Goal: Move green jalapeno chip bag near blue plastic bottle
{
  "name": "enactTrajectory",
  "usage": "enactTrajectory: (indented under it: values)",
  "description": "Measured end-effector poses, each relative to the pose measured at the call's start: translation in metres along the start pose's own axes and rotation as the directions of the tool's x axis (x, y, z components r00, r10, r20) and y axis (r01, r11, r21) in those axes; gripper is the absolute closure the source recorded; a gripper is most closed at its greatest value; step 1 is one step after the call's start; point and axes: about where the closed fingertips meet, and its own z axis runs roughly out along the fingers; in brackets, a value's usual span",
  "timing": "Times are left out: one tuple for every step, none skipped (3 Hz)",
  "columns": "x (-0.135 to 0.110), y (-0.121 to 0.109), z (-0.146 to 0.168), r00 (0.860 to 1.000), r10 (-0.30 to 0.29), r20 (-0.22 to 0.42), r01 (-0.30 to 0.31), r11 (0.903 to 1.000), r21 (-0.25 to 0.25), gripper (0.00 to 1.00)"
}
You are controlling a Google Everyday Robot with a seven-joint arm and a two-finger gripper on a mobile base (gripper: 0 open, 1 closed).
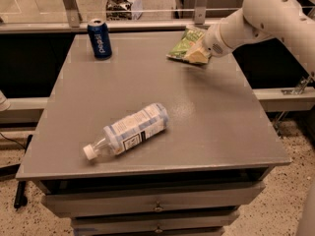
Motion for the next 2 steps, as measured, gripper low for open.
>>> enactTrajectory:
  values:
    - [0.011, -0.02, 0.003, 0.999, 0.031, -0.008, -0.031, 0.999, 0.032, 0.11]
    - [0.018, -0.032, 0.016, 0.998, 0.061, -0.016, -0.061, 0.9974, 0.038, 0.0]
